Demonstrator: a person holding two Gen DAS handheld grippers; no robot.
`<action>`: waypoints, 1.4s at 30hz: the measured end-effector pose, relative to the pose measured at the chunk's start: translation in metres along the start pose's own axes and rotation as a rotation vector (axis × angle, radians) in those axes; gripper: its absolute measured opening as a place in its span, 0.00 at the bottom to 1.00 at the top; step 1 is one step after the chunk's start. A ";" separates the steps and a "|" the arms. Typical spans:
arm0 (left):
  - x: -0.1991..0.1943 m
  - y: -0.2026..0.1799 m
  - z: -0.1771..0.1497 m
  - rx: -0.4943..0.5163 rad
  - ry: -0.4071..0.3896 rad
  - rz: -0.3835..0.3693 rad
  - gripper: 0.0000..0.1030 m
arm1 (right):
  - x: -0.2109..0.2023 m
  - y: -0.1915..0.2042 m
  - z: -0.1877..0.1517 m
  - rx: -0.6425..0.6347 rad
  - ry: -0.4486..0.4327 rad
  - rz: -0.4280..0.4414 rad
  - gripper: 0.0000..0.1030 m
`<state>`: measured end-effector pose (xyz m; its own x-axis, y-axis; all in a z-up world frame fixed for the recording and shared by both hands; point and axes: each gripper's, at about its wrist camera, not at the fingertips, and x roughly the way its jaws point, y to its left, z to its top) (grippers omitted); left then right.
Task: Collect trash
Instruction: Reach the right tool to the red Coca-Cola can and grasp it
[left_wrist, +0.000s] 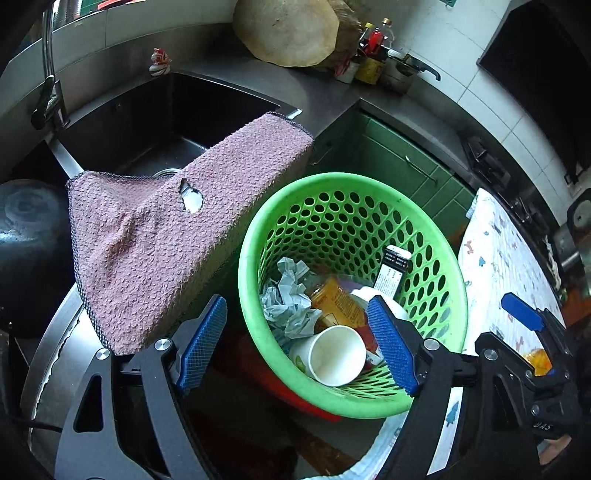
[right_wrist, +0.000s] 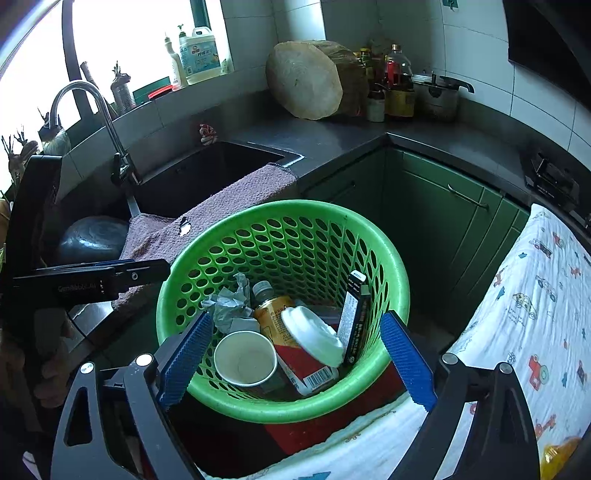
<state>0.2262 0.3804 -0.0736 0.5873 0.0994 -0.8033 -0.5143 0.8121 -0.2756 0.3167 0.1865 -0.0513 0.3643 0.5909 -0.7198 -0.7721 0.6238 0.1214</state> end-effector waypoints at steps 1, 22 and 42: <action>-0.002 -0.002 0.000 0.003 -0.003 -0.002 0.76 | -0.005 -0.001 -0.002 0.001 -0.006 -0.003 0.87; -0.027 -0.163 -0.048 0.244 0.013 -0.166 0.85 | -0.179 -0.084 -0.152 0.155 -0.011 -0.223 0.89; -0.022 -0.319 -0.117 0.495 0.118 -0.323 0.88 | -0.287 -0.157 -0.287 0.423 0.003 -0.437 0.84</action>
<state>0.3040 0.0521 -0.0297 0.5775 -0.2381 -0.7809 0.0467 0.9646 -0.2596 0.1839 -0.2277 -0.0595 0.5986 0.2334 -0.7663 -0.2773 0.9578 0.0751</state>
